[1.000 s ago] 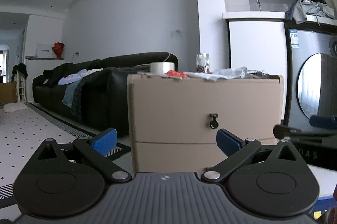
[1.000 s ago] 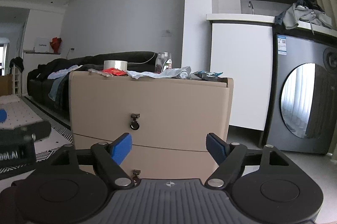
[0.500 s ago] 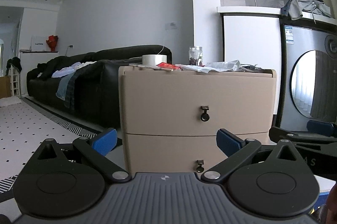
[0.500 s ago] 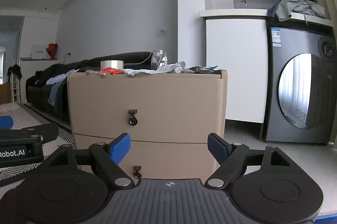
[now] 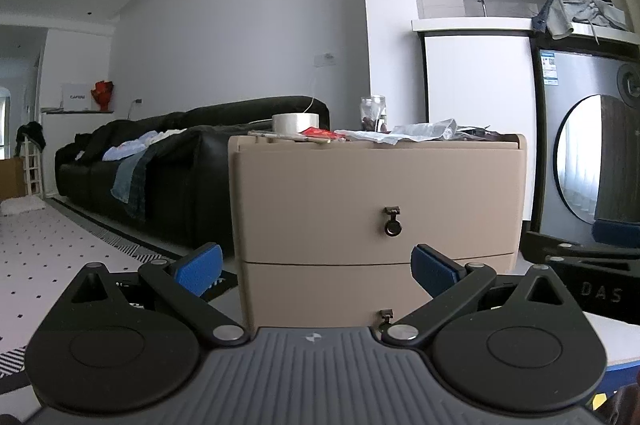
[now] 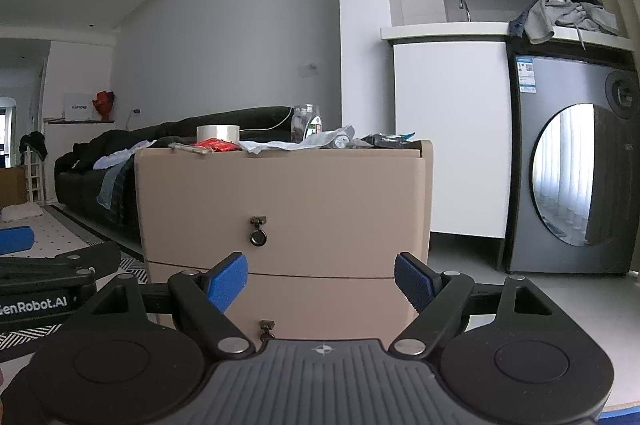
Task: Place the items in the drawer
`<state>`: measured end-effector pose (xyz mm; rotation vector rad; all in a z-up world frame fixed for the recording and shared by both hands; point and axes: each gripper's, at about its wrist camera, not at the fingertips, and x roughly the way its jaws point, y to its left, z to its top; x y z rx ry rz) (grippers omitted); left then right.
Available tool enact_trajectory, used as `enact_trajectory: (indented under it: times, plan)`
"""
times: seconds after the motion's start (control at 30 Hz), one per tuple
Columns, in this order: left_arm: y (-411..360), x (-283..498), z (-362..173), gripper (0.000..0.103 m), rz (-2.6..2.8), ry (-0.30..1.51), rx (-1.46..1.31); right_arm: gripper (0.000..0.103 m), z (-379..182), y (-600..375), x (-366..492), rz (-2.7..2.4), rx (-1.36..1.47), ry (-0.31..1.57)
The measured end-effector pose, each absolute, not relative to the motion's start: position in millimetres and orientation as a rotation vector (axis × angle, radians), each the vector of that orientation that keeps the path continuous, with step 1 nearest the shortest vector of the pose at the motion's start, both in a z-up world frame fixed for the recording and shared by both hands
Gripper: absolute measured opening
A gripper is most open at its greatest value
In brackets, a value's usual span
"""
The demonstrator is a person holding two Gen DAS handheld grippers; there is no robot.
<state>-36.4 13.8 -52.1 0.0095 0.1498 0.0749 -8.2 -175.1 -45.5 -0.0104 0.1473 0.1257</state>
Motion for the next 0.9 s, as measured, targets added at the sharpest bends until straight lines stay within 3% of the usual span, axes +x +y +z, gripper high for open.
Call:
enact_trajectory:
  times: [0.9]
  plan:
    - [16.6, -36.7, -52.4, 0.103, 0.068, 0.156, -0.01, 0.084, -46.1, -165.2, -12.4, 0.142, -0.04, 0.126]
